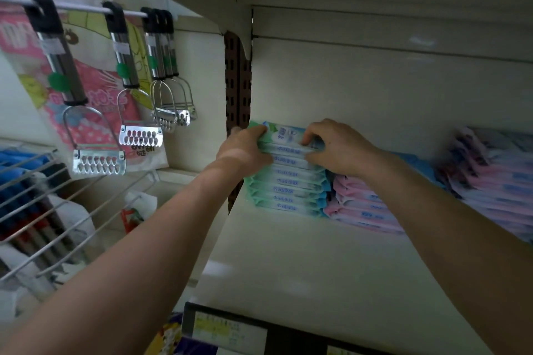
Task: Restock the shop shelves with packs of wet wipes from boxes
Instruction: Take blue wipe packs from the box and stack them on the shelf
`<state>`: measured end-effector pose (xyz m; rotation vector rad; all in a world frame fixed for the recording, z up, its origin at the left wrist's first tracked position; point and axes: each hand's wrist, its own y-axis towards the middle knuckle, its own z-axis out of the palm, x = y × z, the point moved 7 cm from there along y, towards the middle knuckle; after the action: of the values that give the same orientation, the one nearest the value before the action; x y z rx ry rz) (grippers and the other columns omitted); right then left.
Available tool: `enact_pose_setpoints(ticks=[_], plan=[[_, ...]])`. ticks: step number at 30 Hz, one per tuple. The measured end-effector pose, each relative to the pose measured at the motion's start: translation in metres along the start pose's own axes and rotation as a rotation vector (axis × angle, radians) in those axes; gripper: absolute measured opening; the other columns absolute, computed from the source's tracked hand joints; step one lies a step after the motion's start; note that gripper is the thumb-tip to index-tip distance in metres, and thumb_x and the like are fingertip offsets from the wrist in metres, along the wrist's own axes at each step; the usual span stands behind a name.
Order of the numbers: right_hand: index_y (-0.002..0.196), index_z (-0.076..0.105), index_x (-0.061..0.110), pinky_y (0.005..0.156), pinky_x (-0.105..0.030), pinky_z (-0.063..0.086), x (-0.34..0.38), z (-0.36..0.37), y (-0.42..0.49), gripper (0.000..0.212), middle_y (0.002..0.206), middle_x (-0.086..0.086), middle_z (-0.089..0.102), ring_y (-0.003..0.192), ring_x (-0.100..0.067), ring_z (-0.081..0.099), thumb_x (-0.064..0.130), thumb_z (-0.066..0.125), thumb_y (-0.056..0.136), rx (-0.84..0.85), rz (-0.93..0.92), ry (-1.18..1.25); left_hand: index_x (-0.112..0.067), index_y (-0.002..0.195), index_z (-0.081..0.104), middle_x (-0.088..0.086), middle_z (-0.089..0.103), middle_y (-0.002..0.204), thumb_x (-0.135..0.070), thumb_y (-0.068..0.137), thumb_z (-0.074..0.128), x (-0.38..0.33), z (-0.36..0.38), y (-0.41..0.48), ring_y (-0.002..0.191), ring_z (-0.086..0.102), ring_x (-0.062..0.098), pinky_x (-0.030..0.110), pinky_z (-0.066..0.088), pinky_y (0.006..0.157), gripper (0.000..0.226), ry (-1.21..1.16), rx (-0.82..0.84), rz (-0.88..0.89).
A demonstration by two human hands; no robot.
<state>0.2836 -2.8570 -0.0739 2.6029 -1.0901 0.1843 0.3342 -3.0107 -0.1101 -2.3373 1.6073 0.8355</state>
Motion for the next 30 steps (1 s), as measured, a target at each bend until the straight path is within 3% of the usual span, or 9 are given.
enact_pose_setpoints(ticks=[3, 6, 10, 14, 20, 24, 28, 30], plan=[[0.103, 0.066, 0.011, 0.079, -0.026, 0.04, 0.0, -0.007, -0.003, 0.015, 0.109, -0.005, 0.06, 0.1, -0.02, 0.056, 0.017, 0.062, 0.09, -0.071, -0.019, -0.019, -0.038, 0.144, 0.034, 0.006, 0.026, 0.148, -0.034, 0.088, 0.061, -0.016, -0.007, -0.002, 0.133, 0.028, 0.028, 0.042, 0.029, 0.107, 0.062, 0.37, -0.117, 0.128], [0.097, 0.065, 0.012, 0.074, -0.028, 0.041, -0.001, -0.008, -0.006, 0.01, 0.106, -0.003, 0.06, 0.098, -0.021, 0.057, 0.018, 0.059, 0.091, -0.117, -0.001, -0.078, -0.036, 0.145, 0.035, 0.001, 0.033, 0.148, -0.034, 0.093, 0.054, -0.03, -0.003, -0.005, 0.137, 0.024, 0.026, 0.042, 0.023, 0.109, 0.056, 0.481, -0.127, 0.238], [0.115, 0.055, 0.02, 0.079, -0.03, 0.037, 0.001, 0.0, -0.009, 0.032, 0.119, -0.002, 0.048, 0.11, -0.02, 0.046, 0.029, 0.065, 0.086, -0.02, 0.013, -0.148, -0.034, 0.144, 0.037, 0.001, 0.034, 0.148, -0.034, 0.093, 0.051, -0.037, 0.002, -0.01, 0.143, 0.014, 0.026, 0.05, 0.007, 0.115, 0.052, 0.593, -0.153, 0.285], [0.12, 0.047, 0.018, 0.079, -0.031, 0.036, 0.01, 0.008, -0.011, 0.034, 0.122, -0.005, 0.047, 0.108, -0.023, 0.049, 0.019, 0.06, 0.088, -0.078, 0.01, -0.231, -0.032, 0.142, 0.039, 0.0, 0.041, 0.143, -0.033, 0.094, 0.049, -0.039, 0.005, -0.011, 0.134, 0.035, 0.023, 0.051, 0.008, 0.114, 0.048, 0.568, -0.159, 0.267], [0.12, 0.047, 0.016, 0.088, -0.036, 0.038, 0.014, 0.013, -0.014, 0.032, 0.122, -0.008, 0.052, 0.109, -0.028, 0.054, 0.01, 0.056, 0.09, -0.145, 0.087, -0.26, -0.033, 0.147, 0.029, 0.004, 0.036, 0.145, -0.033, 0.095, 0.047, -0.038, 0.013, -0.011, 0.137, 0.025, 0.026, 0.058, 0.007, 0.114, 0.054, 0.641, -0.176, 0.21], [0.125, 0.052, 0.016, 0.1, -0.038, 0.033, 0.018, 0.01, -0.027, 0.039, 0.128, -0.007, 0.048, 0.122, -0.028, 0.044, 0.014, 0.057, 0.086, -0.147, 0.076, -0.258, -0.034, 0.145, 0.032, 0.009, 0.034, 0.142, -0.033, 0.093, 0.051, -0.04, 0.008, -0.023, 0.136, 0.024, 0.028, 0.058, 0.009, 0.113, 0.055, 0.671, -0.216, 0.171], [0.125, 0.056, 0.014, 0.101, -0.035, 0.033, 0.02, 0.001, -0.066, 0.038, 0.129, -0.01, 0.047, 0.124, -0.029, 0.041, 0.008, 0.054, 0.087, -0.222, 0.082, -0.135, -0.026, 0.14, 0.043, 0.008, 0.04, 0.138, -0.028, 0.091, 0.054, -0.055, 0.01, -0.063, 0.129, 0.034, 0.029, 0.047, 0.023, 0.107, 0.05, 0.45, -0.362, 0.149], [0.12, 0.059, 0.011, 0.096, -0.035, 0.039, 0.016, 0.003, -0.091, 0.034, 0.127, -0.012, 0.051, 0.12, -0.031, 0.046, 0.005, 0.053, 0.087, -0.202, 0.106, -0.068, -0.024, 0.136, 0.048, 0.008, 0.046, 0.131, -0.027, 0.093, 0.053, -0.061, 0.021, -0.089, 0.124, 0.04, 0.028, 0.041, 0.03, 0.101, 0.043, 0.284, -0.347, 0.08]])
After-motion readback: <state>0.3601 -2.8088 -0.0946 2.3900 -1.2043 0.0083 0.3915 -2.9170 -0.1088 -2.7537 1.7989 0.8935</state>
